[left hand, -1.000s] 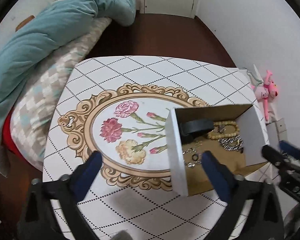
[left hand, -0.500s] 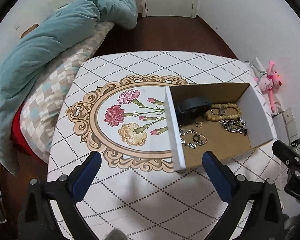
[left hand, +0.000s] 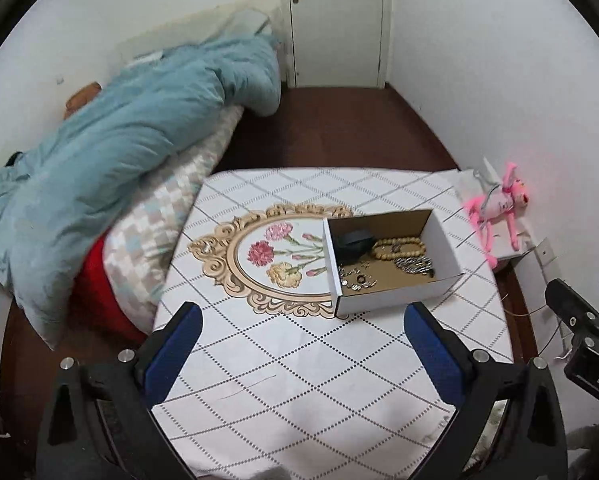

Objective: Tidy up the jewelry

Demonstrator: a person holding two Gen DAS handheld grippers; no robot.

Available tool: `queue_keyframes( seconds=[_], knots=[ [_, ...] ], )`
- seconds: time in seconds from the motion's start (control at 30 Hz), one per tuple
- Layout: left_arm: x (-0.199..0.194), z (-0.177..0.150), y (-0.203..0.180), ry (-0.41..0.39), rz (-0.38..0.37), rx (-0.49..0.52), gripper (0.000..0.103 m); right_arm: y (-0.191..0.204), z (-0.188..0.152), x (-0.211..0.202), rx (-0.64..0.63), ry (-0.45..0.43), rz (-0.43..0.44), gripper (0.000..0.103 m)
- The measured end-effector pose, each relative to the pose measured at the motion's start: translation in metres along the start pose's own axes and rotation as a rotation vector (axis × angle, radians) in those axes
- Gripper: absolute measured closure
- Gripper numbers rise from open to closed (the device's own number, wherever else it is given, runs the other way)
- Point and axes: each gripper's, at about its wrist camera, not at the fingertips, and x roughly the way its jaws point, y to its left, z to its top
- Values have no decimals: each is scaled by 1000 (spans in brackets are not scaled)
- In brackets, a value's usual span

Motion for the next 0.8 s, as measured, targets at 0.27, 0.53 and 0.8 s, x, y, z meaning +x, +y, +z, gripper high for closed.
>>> queue_keyframes(
  seconds=[0.27,0.53,0.8],
  knots=[
    [-65,0,2,-81,-40,11,0,-2,-2,-84,14,-115,-8,0],
    [-90,0,8,-104,-62,-8,0,1,-2,-132,15,-181,-2,0],
    [-96,6,11,-107,-62,-25,0,2,-1,-139,23,-169,7,0]
  ],
)
